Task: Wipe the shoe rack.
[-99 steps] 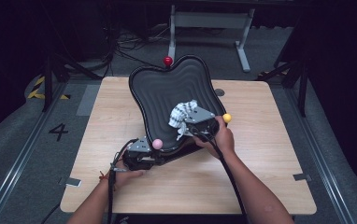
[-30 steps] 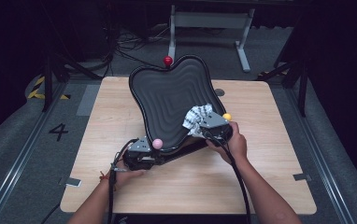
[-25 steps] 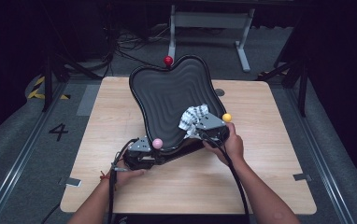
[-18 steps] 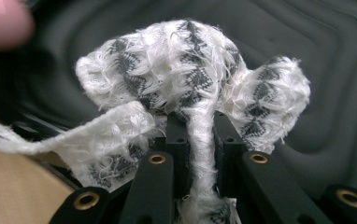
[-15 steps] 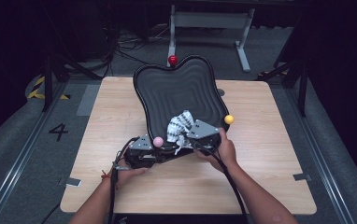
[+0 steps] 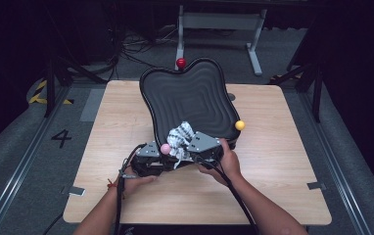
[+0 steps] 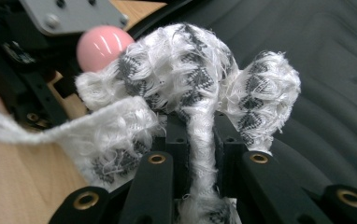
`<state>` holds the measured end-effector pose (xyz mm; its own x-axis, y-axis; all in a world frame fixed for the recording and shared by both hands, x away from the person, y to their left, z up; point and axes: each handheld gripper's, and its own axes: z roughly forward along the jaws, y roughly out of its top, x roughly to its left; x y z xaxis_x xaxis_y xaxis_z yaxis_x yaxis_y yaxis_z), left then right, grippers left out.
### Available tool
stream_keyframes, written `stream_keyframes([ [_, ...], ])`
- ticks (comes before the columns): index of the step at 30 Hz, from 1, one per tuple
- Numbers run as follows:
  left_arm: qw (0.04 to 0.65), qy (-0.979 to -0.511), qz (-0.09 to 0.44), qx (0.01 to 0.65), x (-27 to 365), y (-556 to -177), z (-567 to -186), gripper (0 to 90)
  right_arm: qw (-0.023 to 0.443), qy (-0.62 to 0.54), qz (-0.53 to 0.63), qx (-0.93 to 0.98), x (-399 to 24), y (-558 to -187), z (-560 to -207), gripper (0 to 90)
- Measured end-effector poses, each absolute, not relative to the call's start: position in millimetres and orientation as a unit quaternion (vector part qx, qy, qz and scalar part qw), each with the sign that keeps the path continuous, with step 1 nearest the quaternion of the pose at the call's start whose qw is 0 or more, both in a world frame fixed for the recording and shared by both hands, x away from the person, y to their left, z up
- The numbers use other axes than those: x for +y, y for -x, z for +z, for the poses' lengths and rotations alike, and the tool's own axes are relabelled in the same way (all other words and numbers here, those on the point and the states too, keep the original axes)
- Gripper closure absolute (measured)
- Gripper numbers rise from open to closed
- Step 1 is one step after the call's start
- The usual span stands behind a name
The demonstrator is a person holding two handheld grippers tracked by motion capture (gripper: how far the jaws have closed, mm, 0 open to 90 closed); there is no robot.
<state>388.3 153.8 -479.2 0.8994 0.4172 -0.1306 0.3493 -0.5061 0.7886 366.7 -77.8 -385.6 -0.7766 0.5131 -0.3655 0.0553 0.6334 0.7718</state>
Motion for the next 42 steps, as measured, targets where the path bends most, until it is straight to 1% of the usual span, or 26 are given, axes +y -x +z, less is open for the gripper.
stream_keyframes([
  [2,0.445,-0.867,0.043,0.220,153.6,-387.6,-479.4,71.4,0.297,-0.175,0.390,0.854,-82.3,-369.0,-385.7,80.0],
  [4,0.443,-0.868,0.044,0.221,153.7,-387.3,-479.2,71.4,0.315,-0.182,0.379,0.851,-90.1,-373.4,-385.2,80.0],
  [7,0.441,-0.868,0.044,0.222,153.6,-387.0,-478.9,71.5,0.320,-0.209,0.377,0.844,-106.1,-382.1,-383.7,80.0],
  [12,0.443,-0.867,0.046,0.223,153.1,-386.5,-479.2,71.5,0.342,-0.237,0.356,0.837,-131.0,-386.8,-384.1,80.0],
  [17,0.443,-0.867,0.047,0.223,153.0,-386.5,-479.2,71.5,0.352,-0.263,0.345,0.830,-157.8,-389.0,-385.1,80.0],
  [21,0.443,-0.867,0.049,0.225,152.7,-387.1,-479.3,71.4,0.348,-0.287,0.346,0.823,-177.1,-392.1,-386.8,80.1],
  [34,0.433,-0.870,0.079,0.225,148.7,-389.8,-478.8,72.1,0.360,-0.286,0.342,0.819,-189.1,-392.5,-391.2,80.3],
  [37,0.427,-0.873,0.093,0.217,146.9,-392.8,-478.3,71.5,0.351,-0.293,0.345,0.820,-190.6,-398.0,-391.3,80.2],
  [39,0.425,-0.873,0.093,0.218,145.4,-394.7,-478.0,71.3,0.348,-0.297,0.349,0.818,-191.6,-401.3,-391.8,80.2],
  [42,0.425,-0.873,0.096,0.220,145.5,-397.5,-477.8,68.5,0.343,-0.297,0.356,0.817,-192.8,-404.2,-391.4,80.3],
])
